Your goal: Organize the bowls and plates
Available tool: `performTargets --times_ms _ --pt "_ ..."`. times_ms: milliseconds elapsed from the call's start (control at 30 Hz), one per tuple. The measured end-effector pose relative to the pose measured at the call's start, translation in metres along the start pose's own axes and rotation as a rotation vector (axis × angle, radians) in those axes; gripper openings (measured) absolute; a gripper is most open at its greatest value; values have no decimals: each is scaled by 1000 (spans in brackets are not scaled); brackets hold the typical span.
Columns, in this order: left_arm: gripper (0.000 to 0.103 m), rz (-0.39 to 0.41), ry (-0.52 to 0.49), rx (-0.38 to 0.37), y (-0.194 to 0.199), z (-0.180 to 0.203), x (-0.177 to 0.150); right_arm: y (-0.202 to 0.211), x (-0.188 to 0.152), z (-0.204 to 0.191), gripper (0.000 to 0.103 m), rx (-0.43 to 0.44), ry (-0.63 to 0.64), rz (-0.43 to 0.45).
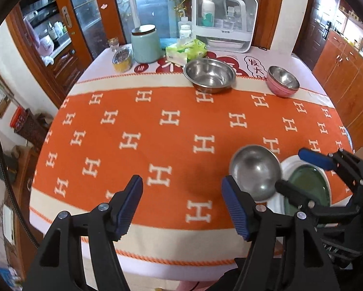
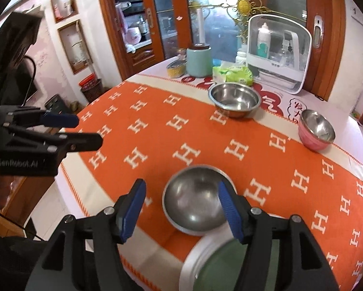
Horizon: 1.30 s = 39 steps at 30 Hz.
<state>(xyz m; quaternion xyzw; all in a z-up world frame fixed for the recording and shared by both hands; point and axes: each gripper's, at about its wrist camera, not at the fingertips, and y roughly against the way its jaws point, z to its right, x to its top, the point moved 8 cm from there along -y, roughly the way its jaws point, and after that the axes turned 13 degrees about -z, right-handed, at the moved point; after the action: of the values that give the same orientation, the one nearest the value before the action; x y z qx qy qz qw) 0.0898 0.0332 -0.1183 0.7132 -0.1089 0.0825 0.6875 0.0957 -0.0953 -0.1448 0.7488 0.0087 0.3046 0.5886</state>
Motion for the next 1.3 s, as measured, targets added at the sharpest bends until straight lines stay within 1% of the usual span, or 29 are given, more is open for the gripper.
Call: performTargets --times_ms 100,267,400,633,800,933,1000,1133,1200,1300 --pt "68 7 -45 0 -2 -13 16 -3 18 1 63 -29 -33 12" --pt "68 16 -112 8 -2 -29 44 -10 44 9 63 -102 -100 18" --pt "71 31 -145 1 -1 -38 75 -17 63 19 63 -123 -174 3" --pt "72 37 -177 -7 -3 -45 127 -18 101 42 63 -202 -242 -1" --pt "72 68 -206 -24 -3 -40 173 -17 130 64 63 -250 -259 16" --pt "72 103 -211 -22 -4 -34 203 -21 150 84 63 -259 -292 18" --pt "72 119 -214 -43 -6 -29 217 -25 158 95 63 -269 -306 19" --pt "72 143 -222 -58 -16 -22 240 -35 168 111 63 -282 -332 15" --pt "72 141 -226 -69 -23 -20 247 -44 171 119 63 -276 -348 5" --pt "72 119 -225 -108 -42 -15 255 -60 172 127 63 -262 -375 -11"
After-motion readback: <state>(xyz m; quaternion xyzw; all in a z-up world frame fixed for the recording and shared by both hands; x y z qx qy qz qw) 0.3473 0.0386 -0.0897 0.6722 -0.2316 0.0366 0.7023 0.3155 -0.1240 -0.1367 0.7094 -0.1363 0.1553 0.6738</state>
